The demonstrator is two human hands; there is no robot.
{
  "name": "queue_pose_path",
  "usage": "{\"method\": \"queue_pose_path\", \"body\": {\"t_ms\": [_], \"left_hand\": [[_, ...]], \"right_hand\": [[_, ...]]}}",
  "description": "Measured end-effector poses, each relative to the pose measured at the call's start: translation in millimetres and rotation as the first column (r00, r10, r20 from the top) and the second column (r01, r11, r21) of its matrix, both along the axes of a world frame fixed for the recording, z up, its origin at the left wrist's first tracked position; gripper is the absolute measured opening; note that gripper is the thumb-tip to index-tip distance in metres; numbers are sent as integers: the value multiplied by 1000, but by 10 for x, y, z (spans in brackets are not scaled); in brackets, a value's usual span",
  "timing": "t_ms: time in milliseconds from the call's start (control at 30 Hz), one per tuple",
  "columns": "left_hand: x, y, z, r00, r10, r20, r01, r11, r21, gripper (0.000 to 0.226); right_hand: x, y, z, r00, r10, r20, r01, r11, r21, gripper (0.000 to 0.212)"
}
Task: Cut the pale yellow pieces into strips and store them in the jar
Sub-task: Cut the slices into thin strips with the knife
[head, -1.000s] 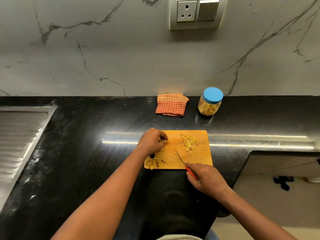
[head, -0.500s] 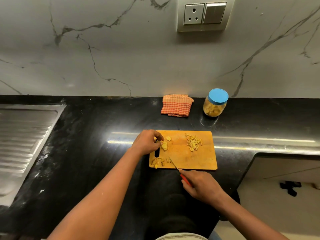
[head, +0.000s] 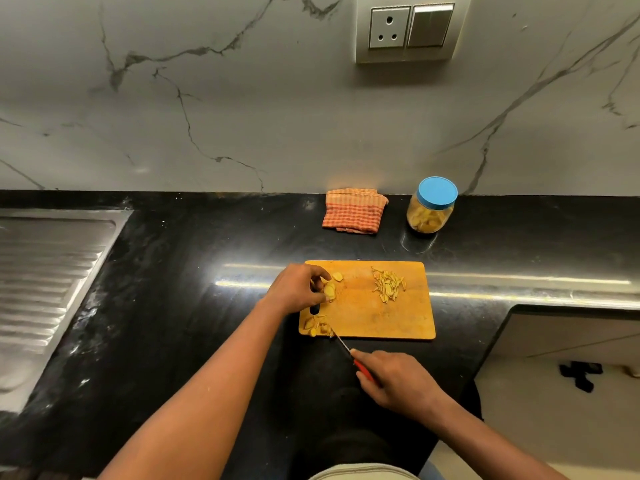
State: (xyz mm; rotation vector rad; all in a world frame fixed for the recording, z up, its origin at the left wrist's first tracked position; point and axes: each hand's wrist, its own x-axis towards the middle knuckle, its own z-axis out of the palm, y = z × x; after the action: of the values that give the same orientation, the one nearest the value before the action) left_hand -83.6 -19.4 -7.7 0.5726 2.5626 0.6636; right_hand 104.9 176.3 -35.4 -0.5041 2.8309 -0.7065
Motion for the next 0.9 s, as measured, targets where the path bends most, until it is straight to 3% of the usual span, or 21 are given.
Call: {"method": "queue_pose_path", "body": {"t_ms": [433,633,800,900], "left_hand": [[-32,119,-4,999,-32,-6,31,994,-108,33],[-11,239,20,995,-79,-56,74,993,-87,31],[65,442,-9,990,-141,-24,140,988,-60,33],[107,548,-48,983,-177,-51,173,982,-74,37]], "right_hand": [[-26,1,-31,1000,-10,-27,9,999,-46,52],[-139,154,13,984,-175,-40,170,981,-96,49],[-176,267,86,918,-395,19,394,909,-136,43],[-160,281,109,908,-418,40,419,898,-137,44]]}}
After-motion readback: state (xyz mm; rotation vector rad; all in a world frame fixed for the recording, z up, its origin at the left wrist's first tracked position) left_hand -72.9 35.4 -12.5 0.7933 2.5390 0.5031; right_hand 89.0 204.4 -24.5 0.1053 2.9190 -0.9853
